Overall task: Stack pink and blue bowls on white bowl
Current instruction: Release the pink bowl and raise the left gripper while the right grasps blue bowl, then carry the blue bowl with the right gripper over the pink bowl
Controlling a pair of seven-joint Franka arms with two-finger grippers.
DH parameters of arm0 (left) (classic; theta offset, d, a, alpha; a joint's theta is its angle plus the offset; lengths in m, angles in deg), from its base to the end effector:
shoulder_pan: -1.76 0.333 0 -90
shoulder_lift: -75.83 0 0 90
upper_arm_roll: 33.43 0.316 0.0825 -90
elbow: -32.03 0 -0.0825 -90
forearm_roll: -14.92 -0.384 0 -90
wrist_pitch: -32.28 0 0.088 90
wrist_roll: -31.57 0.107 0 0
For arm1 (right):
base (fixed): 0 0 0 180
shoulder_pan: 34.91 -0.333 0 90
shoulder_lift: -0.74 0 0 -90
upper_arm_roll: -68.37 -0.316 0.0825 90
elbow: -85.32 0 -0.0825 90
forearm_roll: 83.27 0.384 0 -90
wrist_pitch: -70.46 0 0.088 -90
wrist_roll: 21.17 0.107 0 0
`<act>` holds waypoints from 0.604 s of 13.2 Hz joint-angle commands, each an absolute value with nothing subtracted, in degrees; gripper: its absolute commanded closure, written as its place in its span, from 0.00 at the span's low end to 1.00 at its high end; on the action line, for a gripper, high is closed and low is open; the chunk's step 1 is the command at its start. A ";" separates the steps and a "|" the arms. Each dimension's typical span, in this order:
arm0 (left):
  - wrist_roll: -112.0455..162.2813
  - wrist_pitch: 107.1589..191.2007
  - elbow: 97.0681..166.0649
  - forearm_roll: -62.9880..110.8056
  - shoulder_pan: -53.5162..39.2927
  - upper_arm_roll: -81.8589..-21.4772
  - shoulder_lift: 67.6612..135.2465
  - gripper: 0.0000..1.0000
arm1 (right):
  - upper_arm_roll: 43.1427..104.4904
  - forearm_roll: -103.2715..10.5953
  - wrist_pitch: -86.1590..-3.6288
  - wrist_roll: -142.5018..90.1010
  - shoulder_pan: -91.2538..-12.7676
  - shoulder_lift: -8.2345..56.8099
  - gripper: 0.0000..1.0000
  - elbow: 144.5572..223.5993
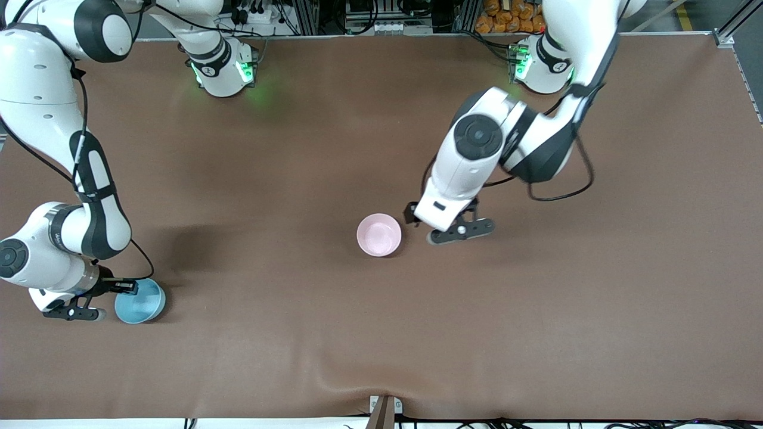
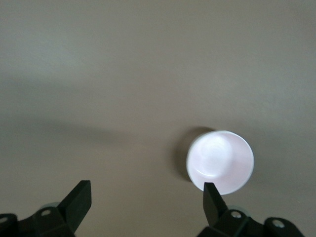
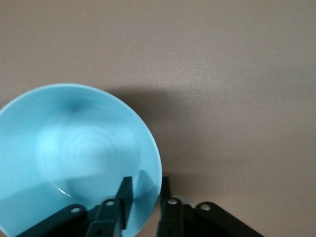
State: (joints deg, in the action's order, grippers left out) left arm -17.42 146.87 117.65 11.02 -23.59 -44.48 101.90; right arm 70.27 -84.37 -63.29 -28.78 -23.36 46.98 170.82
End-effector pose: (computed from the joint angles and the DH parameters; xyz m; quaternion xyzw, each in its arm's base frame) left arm 0.5721 -0.3913 0.4175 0.9937 0.1072 0.0146 0.0278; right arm 0.6996 -0.1635 0.1943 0.9989 -0.0391 0.0139 0.0218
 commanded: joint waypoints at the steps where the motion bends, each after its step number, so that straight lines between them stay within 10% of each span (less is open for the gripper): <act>1: -13.98 144.09 119.04 9.38 -20.66 -44.77 97.55 0.00 | 69.07 -81.80 -62.87 -29.25 -22.43 47.41 1.00 169.17; 8: 2.45 138.64 119.04 9.82 -11.26 -44.94 93.85 0.00 | 62.24 -77.47 -52.26 -20.25 -23.66 38.02 1.00 169.87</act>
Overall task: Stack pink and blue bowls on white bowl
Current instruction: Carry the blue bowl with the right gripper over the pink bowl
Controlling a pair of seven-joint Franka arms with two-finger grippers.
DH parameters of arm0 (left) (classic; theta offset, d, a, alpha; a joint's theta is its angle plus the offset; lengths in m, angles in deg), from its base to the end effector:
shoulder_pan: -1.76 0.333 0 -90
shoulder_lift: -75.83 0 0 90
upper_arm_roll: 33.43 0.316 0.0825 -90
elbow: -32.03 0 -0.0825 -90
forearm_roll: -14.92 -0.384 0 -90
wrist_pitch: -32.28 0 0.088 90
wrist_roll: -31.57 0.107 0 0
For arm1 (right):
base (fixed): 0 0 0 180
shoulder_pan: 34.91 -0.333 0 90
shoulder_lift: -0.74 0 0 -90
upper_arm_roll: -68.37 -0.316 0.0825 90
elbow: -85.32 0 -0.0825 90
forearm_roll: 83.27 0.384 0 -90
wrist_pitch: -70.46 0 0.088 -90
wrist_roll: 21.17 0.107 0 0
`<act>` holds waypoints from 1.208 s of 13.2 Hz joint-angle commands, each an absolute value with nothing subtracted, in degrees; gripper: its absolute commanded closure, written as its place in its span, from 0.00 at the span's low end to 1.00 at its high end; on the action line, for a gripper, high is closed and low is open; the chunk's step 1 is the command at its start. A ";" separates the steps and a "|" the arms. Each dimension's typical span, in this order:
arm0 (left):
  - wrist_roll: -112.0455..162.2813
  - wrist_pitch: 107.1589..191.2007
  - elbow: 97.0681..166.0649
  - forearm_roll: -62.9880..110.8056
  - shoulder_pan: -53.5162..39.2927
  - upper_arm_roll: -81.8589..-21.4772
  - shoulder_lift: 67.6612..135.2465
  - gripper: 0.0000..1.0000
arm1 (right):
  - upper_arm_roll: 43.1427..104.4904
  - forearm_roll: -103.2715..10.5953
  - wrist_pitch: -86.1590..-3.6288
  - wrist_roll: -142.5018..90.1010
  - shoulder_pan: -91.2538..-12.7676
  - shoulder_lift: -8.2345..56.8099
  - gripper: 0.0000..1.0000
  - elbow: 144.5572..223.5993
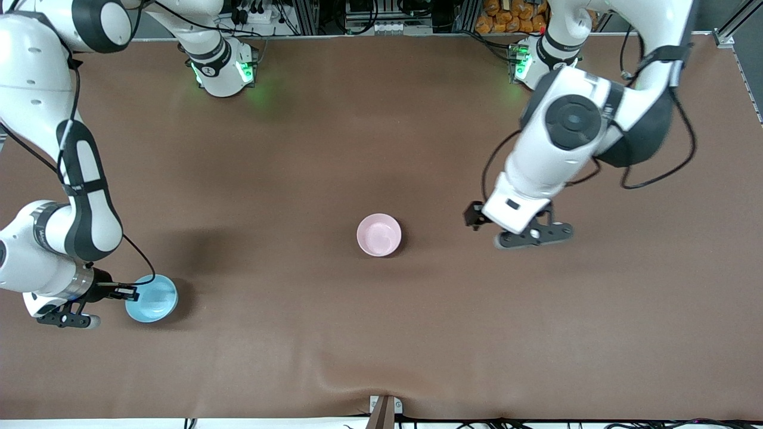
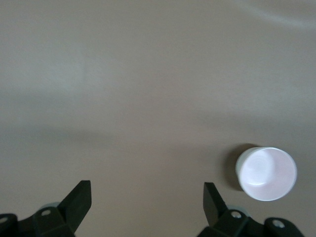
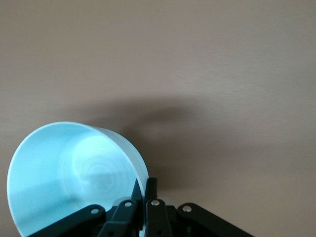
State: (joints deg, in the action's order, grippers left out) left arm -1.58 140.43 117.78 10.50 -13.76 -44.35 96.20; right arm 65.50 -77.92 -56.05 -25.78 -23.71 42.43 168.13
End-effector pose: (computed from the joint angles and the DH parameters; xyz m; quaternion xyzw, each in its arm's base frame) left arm 0.6100 -0.2779 0.4728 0.9983 0.0538 0.0202 0.0069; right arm 0.7186 -0.1089 0.2615 -0.9962 0.0661 -0.0238 0.0522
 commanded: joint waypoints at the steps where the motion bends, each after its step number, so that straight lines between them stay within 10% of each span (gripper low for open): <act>1: 4.91 137.85 119.04 9.91 -9.85 -44.94 93.41 0.00 | 60.56 -77.56 -51.45 -15.94 -24.53 36.70 1.00 170.04; 16: 28.56 118.77 119.48 12.54 -3.34 -35.54 76.10 0.00 | 59.40 -68.77 -64.62 22.48 -53.18 26.14 1.00 187.71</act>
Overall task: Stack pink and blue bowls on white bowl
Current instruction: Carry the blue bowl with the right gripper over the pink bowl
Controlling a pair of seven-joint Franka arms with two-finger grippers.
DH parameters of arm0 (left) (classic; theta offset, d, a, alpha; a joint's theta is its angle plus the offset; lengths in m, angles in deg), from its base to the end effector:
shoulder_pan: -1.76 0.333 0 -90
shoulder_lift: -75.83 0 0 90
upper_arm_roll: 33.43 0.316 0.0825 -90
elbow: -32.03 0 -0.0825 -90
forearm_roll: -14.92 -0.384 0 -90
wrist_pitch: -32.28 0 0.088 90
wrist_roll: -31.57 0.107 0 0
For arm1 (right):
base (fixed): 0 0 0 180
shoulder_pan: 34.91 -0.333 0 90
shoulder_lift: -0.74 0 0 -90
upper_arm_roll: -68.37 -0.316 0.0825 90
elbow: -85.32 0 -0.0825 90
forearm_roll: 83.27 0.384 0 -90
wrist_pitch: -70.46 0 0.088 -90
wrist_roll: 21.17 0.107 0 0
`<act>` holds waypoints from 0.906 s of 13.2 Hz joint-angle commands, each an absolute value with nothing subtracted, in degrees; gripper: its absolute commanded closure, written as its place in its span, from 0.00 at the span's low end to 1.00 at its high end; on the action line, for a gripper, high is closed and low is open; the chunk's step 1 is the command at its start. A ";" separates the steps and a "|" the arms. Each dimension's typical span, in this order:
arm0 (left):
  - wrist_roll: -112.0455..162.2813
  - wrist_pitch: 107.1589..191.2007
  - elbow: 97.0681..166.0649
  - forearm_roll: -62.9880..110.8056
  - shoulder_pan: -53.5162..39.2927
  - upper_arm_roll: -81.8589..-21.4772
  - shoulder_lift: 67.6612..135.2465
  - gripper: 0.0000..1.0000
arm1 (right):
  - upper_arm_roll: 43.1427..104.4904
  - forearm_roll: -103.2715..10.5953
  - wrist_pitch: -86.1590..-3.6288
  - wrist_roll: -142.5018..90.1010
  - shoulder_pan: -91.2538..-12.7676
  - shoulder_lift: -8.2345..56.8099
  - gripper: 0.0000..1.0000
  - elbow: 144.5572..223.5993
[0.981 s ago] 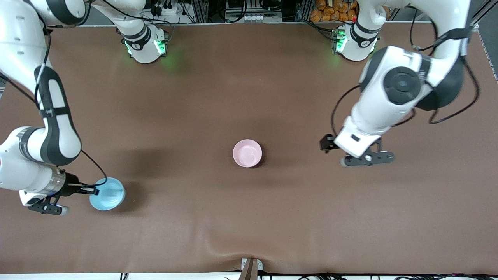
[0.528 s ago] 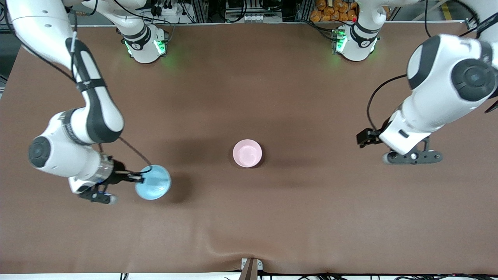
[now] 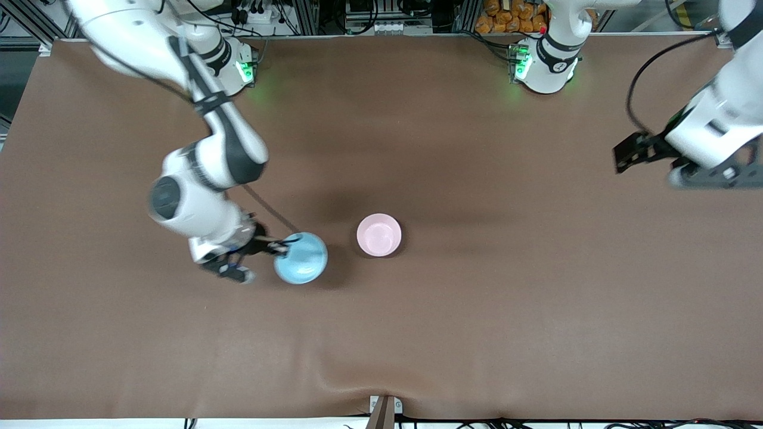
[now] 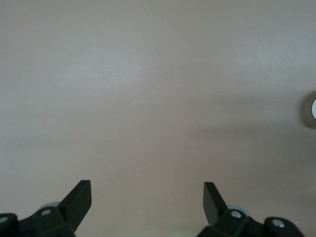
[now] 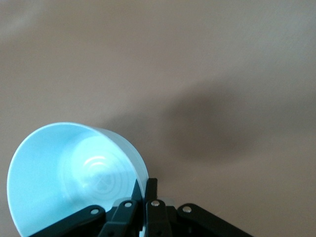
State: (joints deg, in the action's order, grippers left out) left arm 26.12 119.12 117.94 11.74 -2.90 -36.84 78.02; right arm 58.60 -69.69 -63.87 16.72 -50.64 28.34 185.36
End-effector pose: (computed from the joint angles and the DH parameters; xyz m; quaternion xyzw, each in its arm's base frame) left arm 0.5566 -0.0719 0.6321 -0.9994 0.0216 0.0078 0.0277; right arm 0.6119 0.2832 0.3143 -0.9707 0.1949 0.0169 0.1398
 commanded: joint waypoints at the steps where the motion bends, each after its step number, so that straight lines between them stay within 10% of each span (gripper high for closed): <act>1: 29.62 118.76 119.31 12.54 -2.81 -35.54 76.10 0.00 | 59.40 -68.86 -65.50 24.69 -54.50 26.31 1.00 187.89; 12: 31.92 119.12 119.04 12.72 -2.10 -34.22 76.62 0.00 | 60.11 -69.47 -80.00 35.96 -65.85 29.38 1.00 194.57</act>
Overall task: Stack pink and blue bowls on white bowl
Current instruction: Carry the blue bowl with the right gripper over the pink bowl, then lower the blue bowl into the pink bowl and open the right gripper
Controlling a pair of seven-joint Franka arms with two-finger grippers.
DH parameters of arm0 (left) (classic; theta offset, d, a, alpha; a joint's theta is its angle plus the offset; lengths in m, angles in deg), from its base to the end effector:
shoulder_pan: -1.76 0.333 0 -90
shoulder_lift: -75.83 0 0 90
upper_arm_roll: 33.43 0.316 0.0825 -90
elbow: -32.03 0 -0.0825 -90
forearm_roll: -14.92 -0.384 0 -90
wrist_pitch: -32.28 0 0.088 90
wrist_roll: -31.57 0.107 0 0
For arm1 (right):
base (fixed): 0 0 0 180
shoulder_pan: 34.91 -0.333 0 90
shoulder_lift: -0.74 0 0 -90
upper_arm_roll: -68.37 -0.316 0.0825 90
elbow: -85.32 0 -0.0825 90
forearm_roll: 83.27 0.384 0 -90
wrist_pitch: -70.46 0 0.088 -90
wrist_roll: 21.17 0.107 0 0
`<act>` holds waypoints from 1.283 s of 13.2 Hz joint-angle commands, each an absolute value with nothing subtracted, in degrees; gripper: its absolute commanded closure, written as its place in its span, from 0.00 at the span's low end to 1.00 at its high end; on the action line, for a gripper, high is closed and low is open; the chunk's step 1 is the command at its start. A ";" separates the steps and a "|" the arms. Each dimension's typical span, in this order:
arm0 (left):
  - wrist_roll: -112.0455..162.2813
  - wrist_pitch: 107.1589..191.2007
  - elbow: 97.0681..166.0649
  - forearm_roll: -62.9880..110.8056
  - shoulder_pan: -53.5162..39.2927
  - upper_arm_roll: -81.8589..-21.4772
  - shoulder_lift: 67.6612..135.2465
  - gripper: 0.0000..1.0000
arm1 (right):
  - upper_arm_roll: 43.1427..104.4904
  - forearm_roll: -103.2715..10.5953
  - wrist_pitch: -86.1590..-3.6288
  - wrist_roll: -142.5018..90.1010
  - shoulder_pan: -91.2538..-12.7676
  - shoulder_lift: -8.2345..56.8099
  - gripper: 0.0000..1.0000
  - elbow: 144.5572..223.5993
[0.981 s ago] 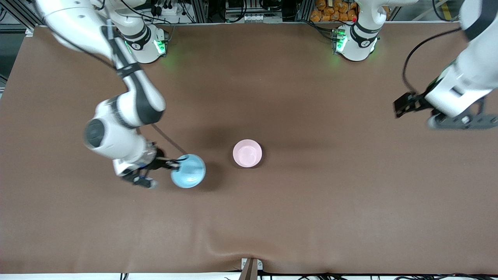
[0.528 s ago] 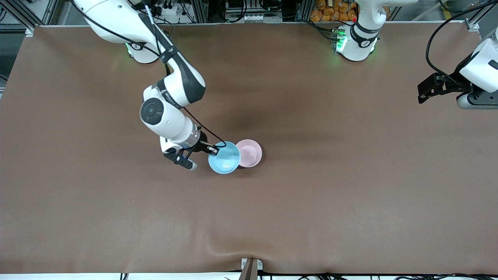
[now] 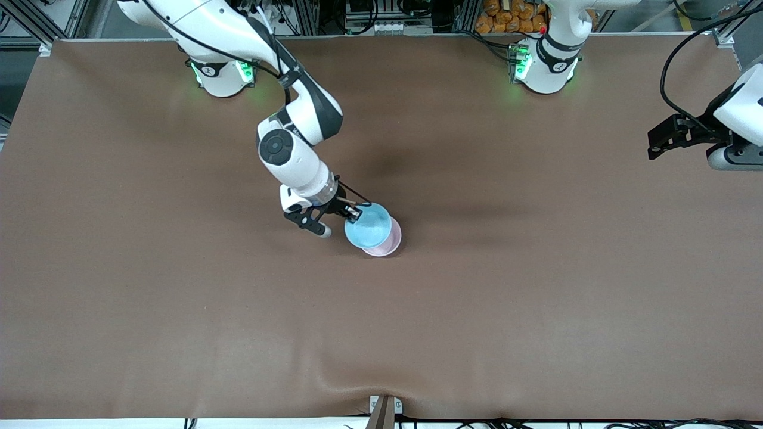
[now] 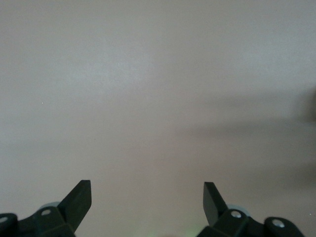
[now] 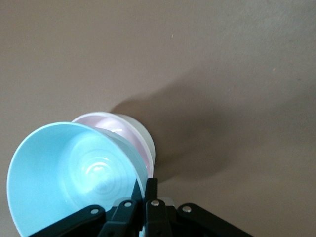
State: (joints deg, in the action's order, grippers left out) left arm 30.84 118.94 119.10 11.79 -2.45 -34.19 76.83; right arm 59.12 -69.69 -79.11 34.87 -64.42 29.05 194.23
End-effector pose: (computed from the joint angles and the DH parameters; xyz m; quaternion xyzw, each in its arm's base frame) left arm 0.5528 -0.0419 0.6339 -0.9989 0.0357 0.0109 0.0277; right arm 0.5165 0.3990 0.2635 -0.9551 0.2546 0.0067 0.1513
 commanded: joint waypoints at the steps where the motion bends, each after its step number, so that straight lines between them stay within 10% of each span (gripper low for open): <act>1: 31.66 119.12 119.04 12.55 -2.10 -34.22 76.62 0.00 | 60.28 -69.47 -80.79 35.96 -66.11 29.65 1.00 194.48; 13: 26.83 118.94 119.39 13.78 -0.43 -36.24 76.62 0.00 | 61.60 -73.78 -84.31 35.78 -66.90 32.55 0.99 192.73; 16: 28.13 118.94 119.13 13.77 0.09 -36.24 76.71 0.00 | 61.51 -73.78 -84.31 35.78 -66.90 33.34 0.79 191.41; 17: 28.05 118.94 119.04 13.51 0.01 -36.24 76.71 0.00 | 61.51 -73.69 -84.31 35.78 -66.90 33.34 0.57 191.14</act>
State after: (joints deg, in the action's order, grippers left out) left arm 27.88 118.95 119.24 12.94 -1.03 -35.41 76.87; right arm 60.86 -73.09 -84.04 34.99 -66.06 32.28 192.95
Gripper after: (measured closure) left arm 0.000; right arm 0.837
